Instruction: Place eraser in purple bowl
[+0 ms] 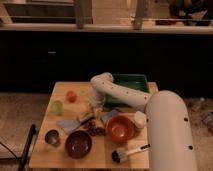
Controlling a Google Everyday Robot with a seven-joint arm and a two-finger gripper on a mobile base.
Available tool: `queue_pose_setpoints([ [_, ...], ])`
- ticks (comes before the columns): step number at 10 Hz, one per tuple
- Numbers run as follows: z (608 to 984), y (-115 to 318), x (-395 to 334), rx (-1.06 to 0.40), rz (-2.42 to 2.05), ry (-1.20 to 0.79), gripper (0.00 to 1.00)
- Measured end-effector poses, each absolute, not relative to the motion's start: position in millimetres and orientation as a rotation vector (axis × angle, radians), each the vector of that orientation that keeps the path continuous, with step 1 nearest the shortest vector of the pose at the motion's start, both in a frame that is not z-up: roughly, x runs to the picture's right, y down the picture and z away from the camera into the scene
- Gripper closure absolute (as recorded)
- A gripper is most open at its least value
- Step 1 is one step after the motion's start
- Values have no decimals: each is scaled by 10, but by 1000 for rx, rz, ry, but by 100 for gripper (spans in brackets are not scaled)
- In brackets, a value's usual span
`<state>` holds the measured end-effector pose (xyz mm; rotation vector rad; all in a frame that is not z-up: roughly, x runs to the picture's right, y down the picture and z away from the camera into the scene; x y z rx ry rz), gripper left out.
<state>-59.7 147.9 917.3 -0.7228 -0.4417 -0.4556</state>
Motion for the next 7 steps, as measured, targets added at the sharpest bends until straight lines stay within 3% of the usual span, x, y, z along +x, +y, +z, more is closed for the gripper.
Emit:
queue_pose_setpoints([
  [7,9046,1001,-965,-660,-445,-344,100],
])
